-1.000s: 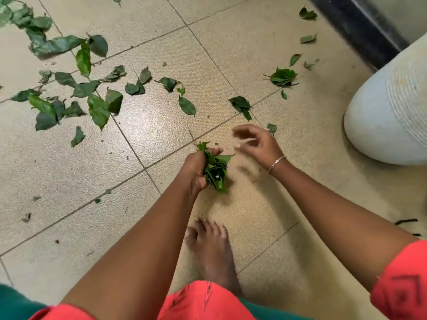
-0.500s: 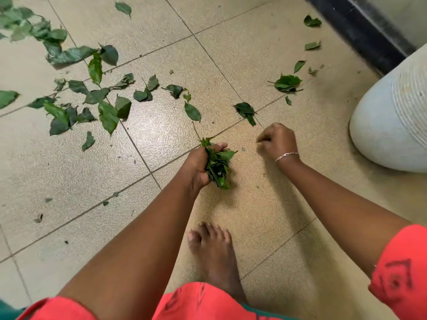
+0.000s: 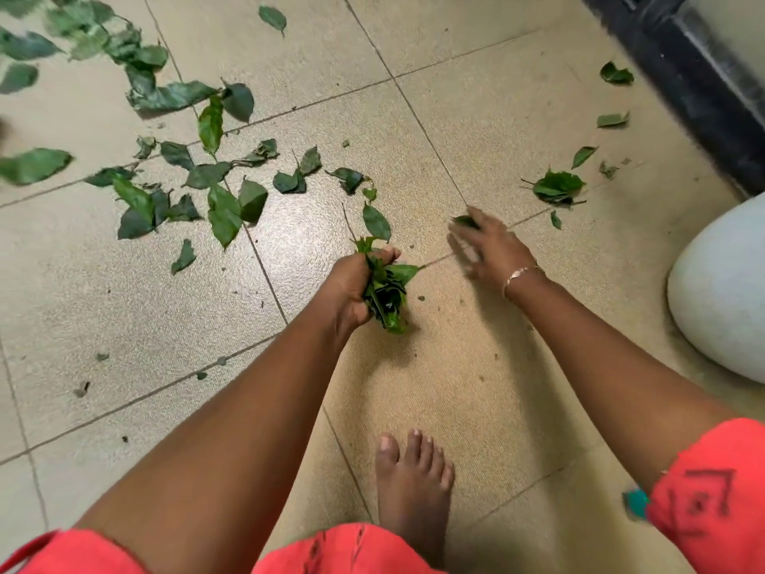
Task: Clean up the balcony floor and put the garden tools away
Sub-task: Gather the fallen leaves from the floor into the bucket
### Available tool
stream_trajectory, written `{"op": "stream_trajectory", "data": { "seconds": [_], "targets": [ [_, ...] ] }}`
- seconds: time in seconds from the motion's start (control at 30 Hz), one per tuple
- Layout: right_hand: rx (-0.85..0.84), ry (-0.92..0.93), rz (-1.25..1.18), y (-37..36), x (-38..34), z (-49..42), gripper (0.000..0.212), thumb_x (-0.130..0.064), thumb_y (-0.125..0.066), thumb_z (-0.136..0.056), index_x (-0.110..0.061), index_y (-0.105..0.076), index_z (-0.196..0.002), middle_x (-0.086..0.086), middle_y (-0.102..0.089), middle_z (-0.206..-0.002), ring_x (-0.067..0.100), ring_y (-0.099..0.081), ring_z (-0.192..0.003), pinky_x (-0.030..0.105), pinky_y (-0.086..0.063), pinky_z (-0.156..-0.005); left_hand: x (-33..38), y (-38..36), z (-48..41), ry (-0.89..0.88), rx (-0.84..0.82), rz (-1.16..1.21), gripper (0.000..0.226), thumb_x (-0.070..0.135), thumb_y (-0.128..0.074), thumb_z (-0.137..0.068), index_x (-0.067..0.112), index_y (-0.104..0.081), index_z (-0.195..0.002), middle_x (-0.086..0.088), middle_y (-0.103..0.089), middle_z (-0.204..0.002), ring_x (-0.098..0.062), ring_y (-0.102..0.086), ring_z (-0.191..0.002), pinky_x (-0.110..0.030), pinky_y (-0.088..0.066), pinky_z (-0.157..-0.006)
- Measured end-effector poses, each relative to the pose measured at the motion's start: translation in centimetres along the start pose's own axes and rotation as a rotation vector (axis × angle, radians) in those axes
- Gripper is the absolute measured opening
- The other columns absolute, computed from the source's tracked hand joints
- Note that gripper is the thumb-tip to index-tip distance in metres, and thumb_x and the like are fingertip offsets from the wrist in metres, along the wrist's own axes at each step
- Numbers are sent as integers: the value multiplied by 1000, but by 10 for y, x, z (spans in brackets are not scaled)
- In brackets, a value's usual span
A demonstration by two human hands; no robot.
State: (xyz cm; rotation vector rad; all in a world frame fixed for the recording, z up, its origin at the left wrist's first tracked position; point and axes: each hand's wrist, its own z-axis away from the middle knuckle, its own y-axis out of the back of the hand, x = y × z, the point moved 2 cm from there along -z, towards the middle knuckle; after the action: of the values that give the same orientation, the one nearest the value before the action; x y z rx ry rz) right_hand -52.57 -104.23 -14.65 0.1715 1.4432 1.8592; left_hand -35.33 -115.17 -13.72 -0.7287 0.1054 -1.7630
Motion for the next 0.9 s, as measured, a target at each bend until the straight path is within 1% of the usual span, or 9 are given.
{"op": "stream_trajectory", "data": {
  "seconds": [0.1,0.23,0.3,0.4,0.57,0.67,0.73,0.8,0.9],
  "targets": [
    [-14,-21,49,-9,8,-9,47,-41,-52,-90,-35,-44,-136,1,-28,-151,25,-35,-132,32,-31,-101,9,-5,-7,29,-5,-26,23,11,-54,-94,7,-57,-71,-1,-58,-48,-11,-55,-39,-19,-49,-45],
    [238,156,60,-14,14,0,32,6,-61,-80,-6,-67,-109,14,-60,-122,37,-57,-106,35,-47,-83,34,-22,-10,16,-6,-93,23,9,-53,-94,7,-55,-71,-2,-59,-54,-10,-57,-40,-17,-48,-42],
    [251,164,49,-15,25,-6,26,12,-73,-65,-6,-72,-84,12,-68,-94,33,-64,-79,35,-52,-63,49,-34,-16,22,8,-139,24,9,-53,-94,6,-54,-71,-3,-60,-54,-11,-59,-41,-17,-48,-41],
    [240,185,28,-1,26,-16,23,7,-79,-58,-9,-71,-71,7,-65,-75,28,-60,-61,30,-50,-52,67,-47,-24,46,28,-262,19,11,-57,-92,6,-57,-73,-11,-63,-75,-14,-63,-49,-21,-51,-45],
    [185,187,-64,17,22,-32,22,10,-77,-57,-10,-73,-64,6,-68,-69,26,-63,-60,25,-47,-61,71,-44,-33,123,-14,-320,17,9,-58,-90,6,-59,-74,-13,-63,-83,-17,-65,-60,-24,-55,-52],
    [212,-36,-414,31,19,-46,25,10,-70,-68,-14,-74,-73,1,-70,-75,5,-62,-68,13,-46,-71,68,-41,-46,130,-73,-245,13,2,-54,-91,4,-62,-81,-14,-64,-86,-18,-66,-64,-23,-56,-53],
    [210,-108,-626,37,7,-54,35,11,-68,-70,-24,-71,-69,-15,-68,-69,-6,-61,-66,10,-47,-73,67,-45,-56,105,-107,-214,14,-1,-51,-92,5,-63,-90,-12,-64,-86,-17,-65,-65,-23,-56,-56],
    [186,-100,-755,39,-11,-64,40,13,-65,-70,-27,-68,-66,-21,-66,-64,-5,-62,-66,15,-50,-72,66,-54,-64,110,-169,-153,17,-1,-48,-93,6,-62,-98,-9,-66,-83,-16,-65,-67,-22,-56,-58],
    [211,-73,-736,35,-31,-71,31,16,-64,-68,-13,-72,-76,-8,-67,-76,5,-62,-70,16,-49,-72,64,-69,-74,145,-233,-112,22,9,-52,-93,-3,-59,-111,-12,-67,-90,-18,-67,-75,-24,-57,-66]
  ]
}}
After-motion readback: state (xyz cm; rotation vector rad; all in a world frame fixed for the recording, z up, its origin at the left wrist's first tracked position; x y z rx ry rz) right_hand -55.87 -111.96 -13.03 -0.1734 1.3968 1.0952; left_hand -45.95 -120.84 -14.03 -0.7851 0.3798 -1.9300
